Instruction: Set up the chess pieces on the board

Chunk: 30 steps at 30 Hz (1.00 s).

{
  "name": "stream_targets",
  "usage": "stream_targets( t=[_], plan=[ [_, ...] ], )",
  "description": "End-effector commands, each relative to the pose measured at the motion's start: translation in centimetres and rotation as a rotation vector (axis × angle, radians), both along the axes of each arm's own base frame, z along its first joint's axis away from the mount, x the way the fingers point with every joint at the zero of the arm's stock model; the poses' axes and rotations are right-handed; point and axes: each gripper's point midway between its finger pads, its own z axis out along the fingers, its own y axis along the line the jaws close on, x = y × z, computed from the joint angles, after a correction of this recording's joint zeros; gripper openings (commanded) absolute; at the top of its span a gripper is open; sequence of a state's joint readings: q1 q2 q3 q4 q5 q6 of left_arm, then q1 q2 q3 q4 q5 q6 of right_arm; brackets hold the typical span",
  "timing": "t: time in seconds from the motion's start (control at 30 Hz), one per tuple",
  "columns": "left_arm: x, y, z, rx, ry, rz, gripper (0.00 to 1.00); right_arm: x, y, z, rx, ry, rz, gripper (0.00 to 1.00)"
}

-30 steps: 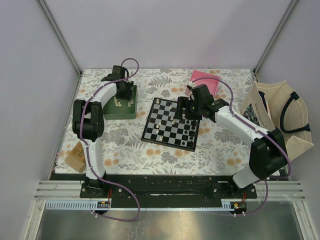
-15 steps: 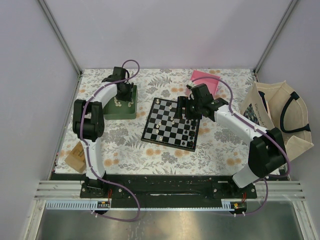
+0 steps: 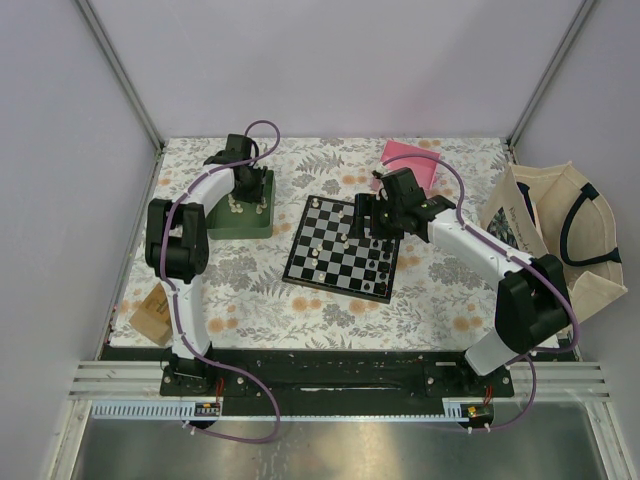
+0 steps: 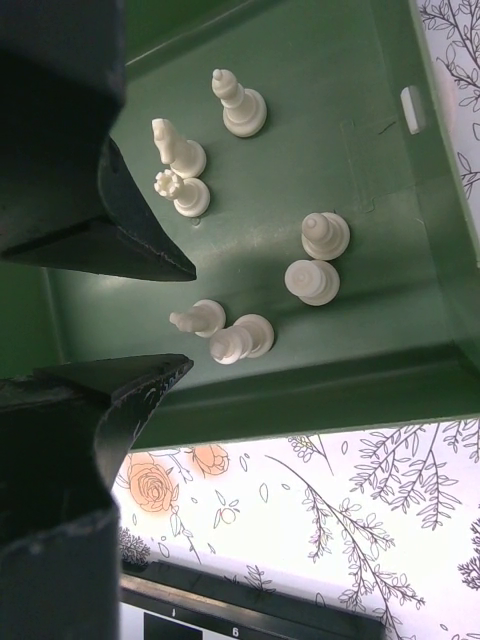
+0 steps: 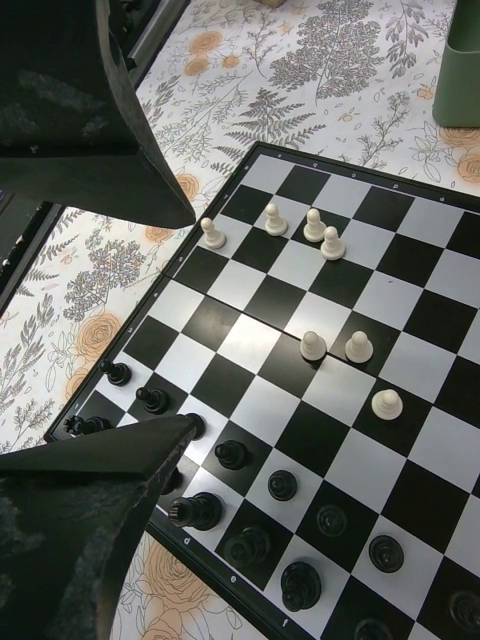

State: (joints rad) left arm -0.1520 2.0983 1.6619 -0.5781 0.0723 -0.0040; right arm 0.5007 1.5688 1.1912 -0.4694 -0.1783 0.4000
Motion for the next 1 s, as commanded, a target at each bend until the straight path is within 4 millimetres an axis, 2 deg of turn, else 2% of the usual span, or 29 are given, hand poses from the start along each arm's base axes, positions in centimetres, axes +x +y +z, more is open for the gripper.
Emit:
stream_targets(
  t=[0.0, 0.57, 0.97],
  plan=[
    [0.6, -0.2, 1.5, -0.01, -0.048, -0.01, 0.39, 1.0, 0.3, 3.3, 0.042, -0.088, 0.012, 0.85],
    [0.6, -0.2, 1.8, -0.012, -0.054, -0.011, 0.39, 1.0, 0.1, 2.6, 0.028, -0.068, 0.01, 0.86],
    [0.8, -0.5, 1.0, -0.02, -0.038, -0.017, 0.37, 1.0, 0.0, 2.3, 0.022, -0.058, 0.012, 0.86]
  ],
)
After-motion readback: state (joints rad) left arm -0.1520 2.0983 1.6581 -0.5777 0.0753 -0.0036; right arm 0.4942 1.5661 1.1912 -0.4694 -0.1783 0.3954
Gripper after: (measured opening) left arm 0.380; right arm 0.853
